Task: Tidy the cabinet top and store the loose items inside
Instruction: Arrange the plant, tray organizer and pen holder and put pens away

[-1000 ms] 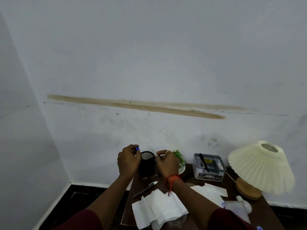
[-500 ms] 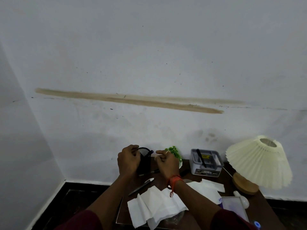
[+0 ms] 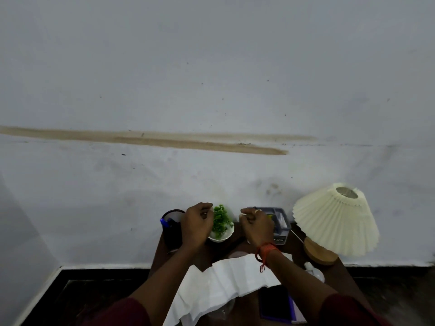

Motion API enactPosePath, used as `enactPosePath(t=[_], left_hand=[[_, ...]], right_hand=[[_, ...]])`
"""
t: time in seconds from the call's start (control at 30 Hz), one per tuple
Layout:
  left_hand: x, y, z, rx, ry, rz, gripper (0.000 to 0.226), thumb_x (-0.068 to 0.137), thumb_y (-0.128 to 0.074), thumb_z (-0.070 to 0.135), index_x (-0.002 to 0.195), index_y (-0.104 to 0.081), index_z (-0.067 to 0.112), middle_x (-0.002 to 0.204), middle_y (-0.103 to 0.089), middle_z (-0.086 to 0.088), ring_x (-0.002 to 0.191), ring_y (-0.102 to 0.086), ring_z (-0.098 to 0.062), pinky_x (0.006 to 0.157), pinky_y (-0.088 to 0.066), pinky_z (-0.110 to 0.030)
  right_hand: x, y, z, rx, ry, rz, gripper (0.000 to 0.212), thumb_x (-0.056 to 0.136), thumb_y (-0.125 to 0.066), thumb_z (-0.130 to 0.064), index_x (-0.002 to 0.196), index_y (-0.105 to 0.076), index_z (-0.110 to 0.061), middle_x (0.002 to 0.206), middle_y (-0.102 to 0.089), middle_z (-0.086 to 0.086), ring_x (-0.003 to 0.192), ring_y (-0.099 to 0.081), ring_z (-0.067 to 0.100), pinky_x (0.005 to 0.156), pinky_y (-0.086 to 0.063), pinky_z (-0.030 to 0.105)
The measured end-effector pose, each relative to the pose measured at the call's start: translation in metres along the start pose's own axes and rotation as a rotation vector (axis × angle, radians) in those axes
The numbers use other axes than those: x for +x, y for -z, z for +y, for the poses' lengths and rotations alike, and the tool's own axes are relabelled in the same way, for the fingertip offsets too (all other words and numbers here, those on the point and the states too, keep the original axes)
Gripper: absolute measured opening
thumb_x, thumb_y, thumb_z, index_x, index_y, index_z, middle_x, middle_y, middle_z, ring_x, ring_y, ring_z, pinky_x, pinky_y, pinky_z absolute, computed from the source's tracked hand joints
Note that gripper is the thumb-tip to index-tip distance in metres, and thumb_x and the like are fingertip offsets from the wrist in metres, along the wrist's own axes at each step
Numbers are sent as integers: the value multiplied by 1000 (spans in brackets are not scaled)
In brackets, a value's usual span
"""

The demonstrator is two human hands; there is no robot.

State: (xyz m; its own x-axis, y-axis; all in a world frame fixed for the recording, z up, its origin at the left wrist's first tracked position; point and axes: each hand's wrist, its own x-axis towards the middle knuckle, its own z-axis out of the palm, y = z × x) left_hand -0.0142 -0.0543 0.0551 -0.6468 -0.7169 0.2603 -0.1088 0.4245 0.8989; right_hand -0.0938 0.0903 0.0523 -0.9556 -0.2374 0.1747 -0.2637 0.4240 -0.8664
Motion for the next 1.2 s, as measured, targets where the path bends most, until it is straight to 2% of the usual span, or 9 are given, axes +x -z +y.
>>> enactPosePath(t=[0.13, 0.33, 0.47, 0.53, 0.63, 0.73, 0.87, 0.97, 1.2], left_hand=[[-7, -46, 11, -15, -19, -69, 19, 86, -64, 25, 100, -75, 19, 95, -76, 4, 86, -70, -8, 84, -57, -29], [-13, -104, 23, -71, 54, -331, 33, 95, -50, 42, 106, -71, 19, 104, -73, 1, 91, -66, -12, 81, -51, -26], [-10, -129, 16, -154, 191, -468, 48, 77, -41, 67, 98, -69, 34, 107, -72, 0, 100, -67, -20, 93, -52, -44], [-8, -138, 13, -170, 216, -477, 44, 74, -40, 68, 91, -68, 37, 109, -71, -3, 102, -66, -23, 95, -51, -46], [-8, -146, 9, -217, 264, -476, 57, 66, -42, 76, 98, -69, 36, 110, -71, -4, 103, -67, -25, 96, -51, -47], [-11, -144, 16, -231, 299, -462, 59, 69, -46, 72, 99, -70, 28, 109, -72, -6, 103, -66, -26, 97, -51, -46], [-15, -136, 30, -258, 320, -462, 30, 84, -50, 53, 89, -67, 29, 111, -70, -8, 105, -64, -25, 98, -50, -43], [-13, -135, 29, -282, 324, -449, 32, 85, -48, 54, 87, -67, 29, 108, -71, -7, 103, -65, -24, 99, -49, -43], [1, -138, 25, -220, 380, -452, 50, 93, -42, 56, 111, -69, 18, 118, -68, -11, 108, -63, -27, 101, -47, -42]], right_hand=[[15, 25, 22, -52, -16, 88, 20, 83, -68, -16, 100, -74, -8, 93, -75, 11, 91, -70, 20, 74, -39, 10], [31, 41, 46, -135, -63, -51, 27, 85, -64, -18, 110, -69, -10, 104, -72, 10, 98, -67, 23, 81, -45, 19], [34, 40, 52, -190, -54, -193, 32, 90, -56, -18, 121, -60, -10, 113, -68, 11, 107, -62, 27, 89, -46, 27], [33, 38, 54, -205, -60, -227, 32, 93, -52, -19, 124, -57, -11, 114, -67, 12, 107, -61, 28, 87, -45, 27], [29, 35, 54, -188, -54, -255, 38, 93, -48, -18, 130, -54, -14, 113, -68, 12, 105, -62, 28, 93, -50, 36], [28, 32, 53, -179, -55, -251, 40, 91, -48, -19, 130, -54, -18, 111, -69, 10, 104, -63, 26, 95, -51, 40], [27, 30, 43, -191, -50, -225, 41, 89, -51, -20, 129, -54, -20, 109, -69, 6, 102, -64, 24, 92, -51, 35], [27, 28, 34, -204, -55, -205, 32, 90, -51, -18, 121, -59, -17, 108, -69, 8, 101, -65, 26, 88, -51, 32], [37, 21, 34, -218, -48, -201, 40, 90, -50, -19, 130, -54, -20, 118, -67, 7, 108, -63, 25, 92, -50, 34]])
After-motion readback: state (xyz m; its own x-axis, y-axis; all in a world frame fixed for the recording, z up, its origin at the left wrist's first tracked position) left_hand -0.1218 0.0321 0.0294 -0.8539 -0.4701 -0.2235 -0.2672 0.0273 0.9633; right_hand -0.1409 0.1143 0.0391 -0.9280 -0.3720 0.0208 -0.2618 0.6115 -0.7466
